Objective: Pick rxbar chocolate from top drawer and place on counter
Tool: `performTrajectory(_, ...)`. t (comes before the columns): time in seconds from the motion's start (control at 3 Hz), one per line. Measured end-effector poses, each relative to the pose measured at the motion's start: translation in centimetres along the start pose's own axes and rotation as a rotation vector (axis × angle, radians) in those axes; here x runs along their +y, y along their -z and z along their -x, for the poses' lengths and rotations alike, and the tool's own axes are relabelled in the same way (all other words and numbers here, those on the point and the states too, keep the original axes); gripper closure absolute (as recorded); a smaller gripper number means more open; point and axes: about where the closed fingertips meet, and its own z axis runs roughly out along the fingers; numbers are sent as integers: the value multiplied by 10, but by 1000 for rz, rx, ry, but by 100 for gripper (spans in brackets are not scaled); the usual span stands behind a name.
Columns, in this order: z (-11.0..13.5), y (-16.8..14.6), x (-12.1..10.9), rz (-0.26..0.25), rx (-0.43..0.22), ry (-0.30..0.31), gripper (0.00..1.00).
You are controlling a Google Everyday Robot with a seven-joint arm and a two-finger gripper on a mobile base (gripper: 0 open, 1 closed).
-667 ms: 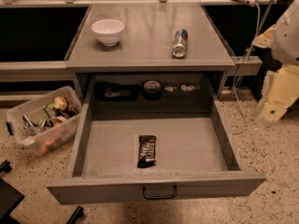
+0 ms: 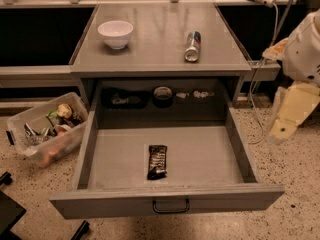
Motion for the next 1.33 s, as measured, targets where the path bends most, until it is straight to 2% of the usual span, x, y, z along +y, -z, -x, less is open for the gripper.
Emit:
performTrajectory(0.33, 4, -56, 17, 50, -102, 40, 0)
performTrajectory(0.67, 11, -119, 29, 78, -193, 84, 0)
performTrajectory(1.0, 25, -170, 36, 61, -224, 103, 0)
performTrajectory(1.33, 51, -210, 34, 0, -242, 111, 0)
